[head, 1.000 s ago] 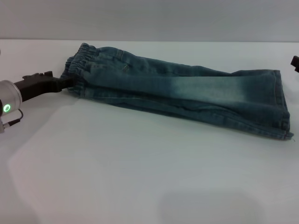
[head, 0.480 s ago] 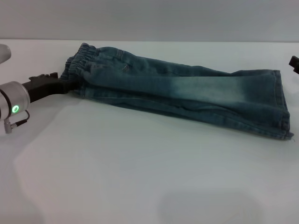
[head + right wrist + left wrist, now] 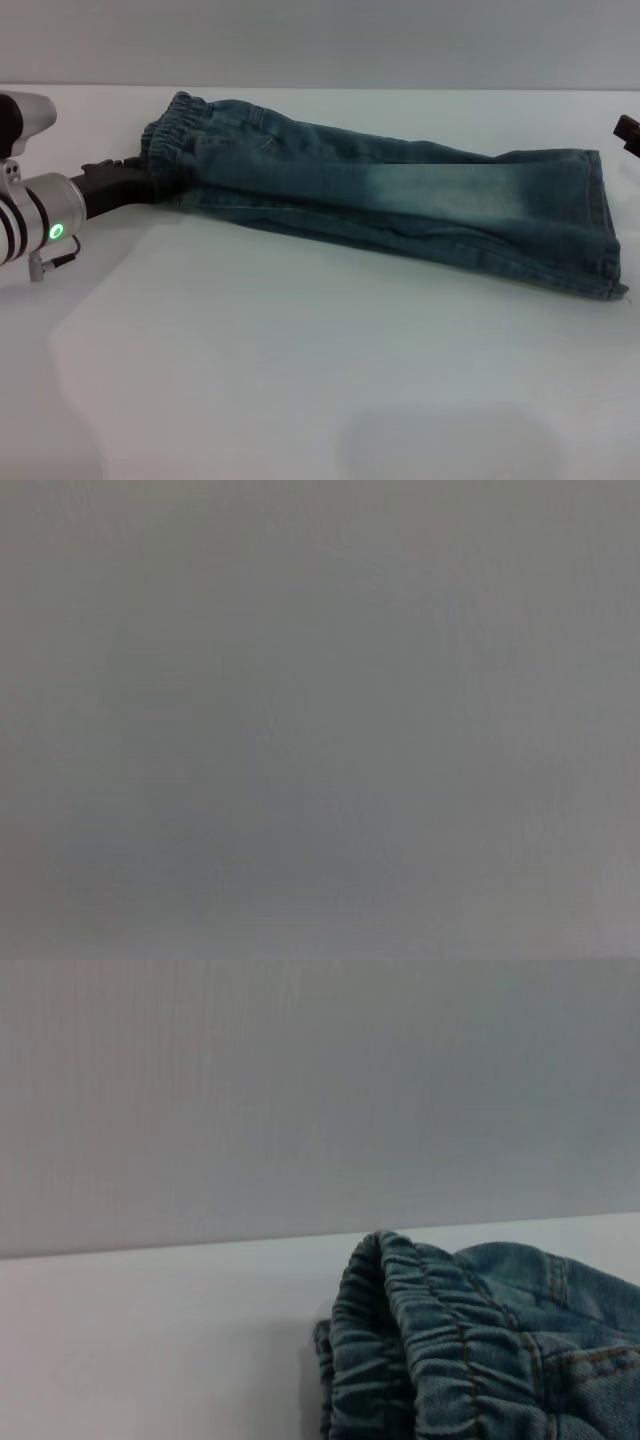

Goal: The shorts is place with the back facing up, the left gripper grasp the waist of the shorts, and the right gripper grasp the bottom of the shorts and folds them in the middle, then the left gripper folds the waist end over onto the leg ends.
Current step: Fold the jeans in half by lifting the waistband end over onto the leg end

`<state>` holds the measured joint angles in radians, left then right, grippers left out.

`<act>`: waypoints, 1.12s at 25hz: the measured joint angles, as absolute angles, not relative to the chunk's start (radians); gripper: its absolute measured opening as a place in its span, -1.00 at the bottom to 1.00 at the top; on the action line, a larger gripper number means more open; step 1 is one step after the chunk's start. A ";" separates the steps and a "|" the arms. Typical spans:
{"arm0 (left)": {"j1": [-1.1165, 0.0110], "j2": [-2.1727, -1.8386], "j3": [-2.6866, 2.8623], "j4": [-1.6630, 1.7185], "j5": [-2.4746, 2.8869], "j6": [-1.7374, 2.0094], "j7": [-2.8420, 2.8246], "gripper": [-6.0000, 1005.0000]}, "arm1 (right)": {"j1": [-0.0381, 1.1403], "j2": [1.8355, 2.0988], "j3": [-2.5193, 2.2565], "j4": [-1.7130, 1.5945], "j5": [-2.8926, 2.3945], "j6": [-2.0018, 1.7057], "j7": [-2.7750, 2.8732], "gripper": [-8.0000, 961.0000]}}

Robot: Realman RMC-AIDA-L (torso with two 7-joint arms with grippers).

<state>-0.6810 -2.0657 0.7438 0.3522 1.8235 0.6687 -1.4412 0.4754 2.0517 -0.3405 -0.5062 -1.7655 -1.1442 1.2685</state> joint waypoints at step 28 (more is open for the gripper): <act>-0.671 -2.067 0.753 0.351 1.809 0.714 -1.443 -0.59 | 0.461 2.053 -0.339 -0.507 -1.738 -1.144 1.269 0.30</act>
<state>-0.6711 -2.0667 0.7533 0.3512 1.8087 0.7137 -1.4425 0.4605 2.0532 -0.3390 -0.5067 -1.7378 -1.1443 1.2685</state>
